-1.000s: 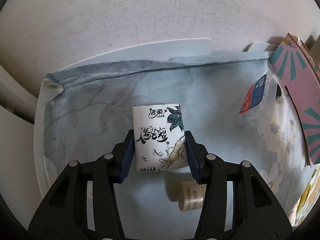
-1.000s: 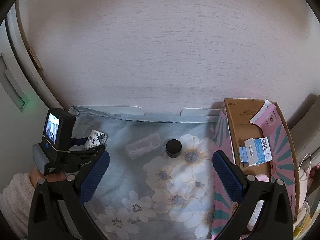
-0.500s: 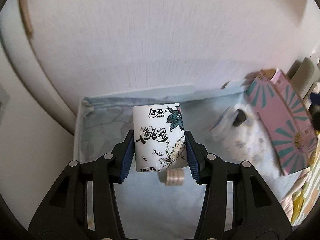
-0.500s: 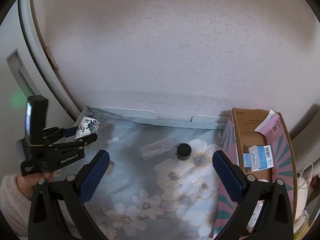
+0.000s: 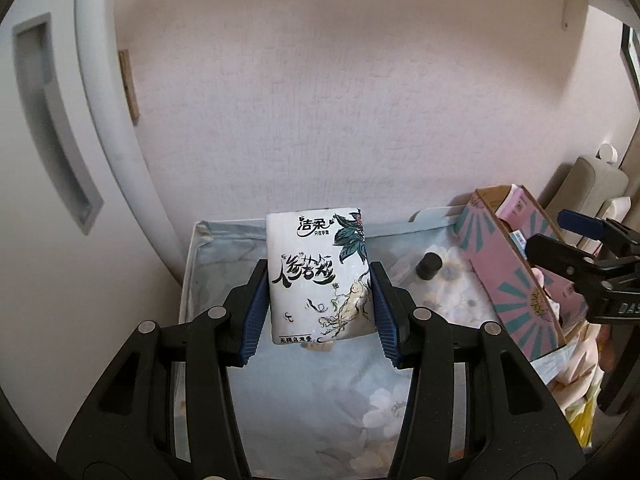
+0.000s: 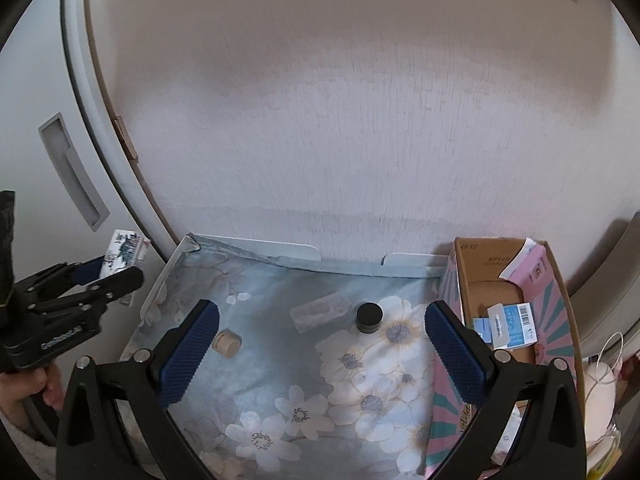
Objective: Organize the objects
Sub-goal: 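Lift the tissue pack with the left tool while the right tool lowers toward the clear plastic case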
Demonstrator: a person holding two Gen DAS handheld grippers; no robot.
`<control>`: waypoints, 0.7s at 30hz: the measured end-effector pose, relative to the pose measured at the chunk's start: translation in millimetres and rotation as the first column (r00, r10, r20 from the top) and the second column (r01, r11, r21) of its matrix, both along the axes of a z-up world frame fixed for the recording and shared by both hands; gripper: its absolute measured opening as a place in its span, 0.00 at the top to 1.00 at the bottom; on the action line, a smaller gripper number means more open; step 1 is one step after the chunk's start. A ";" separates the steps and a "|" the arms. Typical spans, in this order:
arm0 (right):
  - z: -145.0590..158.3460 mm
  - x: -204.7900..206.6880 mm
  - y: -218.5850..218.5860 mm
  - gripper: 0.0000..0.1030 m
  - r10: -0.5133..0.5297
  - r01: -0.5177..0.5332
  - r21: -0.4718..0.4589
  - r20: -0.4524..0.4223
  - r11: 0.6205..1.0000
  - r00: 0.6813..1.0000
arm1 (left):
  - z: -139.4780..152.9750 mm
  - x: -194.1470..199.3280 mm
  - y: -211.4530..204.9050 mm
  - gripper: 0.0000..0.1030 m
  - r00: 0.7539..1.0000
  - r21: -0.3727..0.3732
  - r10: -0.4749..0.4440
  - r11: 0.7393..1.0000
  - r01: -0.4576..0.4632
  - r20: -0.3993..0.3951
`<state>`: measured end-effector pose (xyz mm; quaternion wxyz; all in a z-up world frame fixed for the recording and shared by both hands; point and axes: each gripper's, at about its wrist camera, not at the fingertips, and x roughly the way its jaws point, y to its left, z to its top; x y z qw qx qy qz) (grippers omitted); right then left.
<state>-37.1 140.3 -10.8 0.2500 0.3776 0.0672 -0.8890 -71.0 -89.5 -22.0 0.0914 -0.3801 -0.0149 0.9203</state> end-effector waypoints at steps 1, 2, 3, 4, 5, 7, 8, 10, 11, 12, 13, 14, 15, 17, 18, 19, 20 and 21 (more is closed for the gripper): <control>0.7 2.0 0.3 0.00 0.003 -0.003 0.000 -0.008 1.000 1.000 | 2.0 3.9 -0.6 0.57 1.000 0.000 0.003 1.000 -0.003 -0.005; 1.6 3.2 0.6 0.00 0.005 -0.005 -0.001 -0.012 1.000 1.000 | 3.0 7.0 -0.3 0.57 1.000 0.001 0.005 1.000 -0.005 -0.009; 2.5 5.6 1.0 0.00 0.007 -0.007 -0.002 -0.019 1.000 1.000 | 3.6 9.7 -0.3 0.57 1.000 0.005 0.005 1.000 -0.005 -0.009; 3.1 7.3 1.7 0.00 0.009 -0.009 -0.005 -0.022 1.000 1.000 | 3.8 12.1 -1.1 0.57 1.000 0.007 0.007 1.000 -0.007 -0.012; 3.7 9.0 2.7 0.00 0.011 -0.012 -0.010 -0.024 1.000 1.000 | 4.4 13.8 -0.6 0.57 1.000 0.008 0.009 1.000 -0.009 -0.015; 4.8 11.9 3.8 0.00 0.015 -0.016 -0.016 -0.030 1.000 0.999 | 3.7 16.0 0.3 0.57 1.000 0.006 0.012 1.000 -0.012 -0.020; 5.0 13.1 4.1 0.00 0.018 -0.018 -0.017 -0.032 1.000 0.999 | 4.7 17.2 -0.8 0.57 1.000 0.007 0.015 1.000 -0.015 -0.023; 5.6 13.8 5.0 0.00 0.022 -0.023 -0.018 -0.031 1.000 0.999 | 5.0 18.8 -1.1 0.57 0.999 0.010 0.021 1.000 -0.020 -0.026; 6.1 14.4 5.0 0.00 0.025 -0.026 -0.018 -0.030 1.000 0.999 | 5.1 20.3 -1.9 0.57 0.999 0.011 0.024 1.000 -0.024 -0.030; 6.6 14.0 4.6 0.00 0.033 -0.033 -0.013 -0.028 0.999 0.999 | 6.0 21.5 -2.6 0.57 0.999 0.012 0.028 1.000 -0.027 -0.032; 7.1 13.6 4.1 0.00 0.039 -0.039 -0.008 -0.028 0.999 0.999 | 3.6 19.5 0.5 0.57 0.999 0.013 0.031 0.999 -0.031 -0.033; 7.3 13.5 3.4 0.00 0.045 -0.045 -0.004 -0.028 0.999 0.999 | 4.4 20.3 -0.7 0.57 0.999 0.015 0.035 0.999 -0.035 -0.035; 7.6 11.7 1.6 0.00 0.061 -0.061 0.006 -0.026 0.998 0.998 | 3.9 22.1 -2.2 0.57 0.999 0.019 0.040 0.999 -0.040 -0.036; 7.3 7.9 -1.8 0.00 0.086 -0.086 0.020 -0.017 0.996 0.996 | 3.9 23.4 -4.0 0.57 0.998 0.027 0.047 0.999 -0.047 -0.032; 7.2 6.9 -3.3 0.00 0.099 -0.098 0.024 -0.013 0.995 0.995 | 3.3 24.3 -4.7 0.57 0.998 0.030 0.051 0.998 -0.050 -0.030; 6.3 4.2 -5.3 0.00 0.116 -0.116 0.028 -0.003 0.993 0.993 | 3.2 25.5 -5.7 0.57 0.998 0.030 0.057 0.998 -0.056 -0.030; 4.5 -0.6 -8.6 0.00 0.136 -0.136 0.040 0.009 0.990 0.991 | 3.3 26.6 -6.4 0.57 0.998 0.031 0.061 0.998 -0.060 -0.029; 2.7 -3.8 -11.1 0.00 0.150 -0.151 0.052 0.018 0.987 0.988 | 3.5 28.5 -7.3 0.57 0.997 0.032 0.066 0.997 -0.065 -0.026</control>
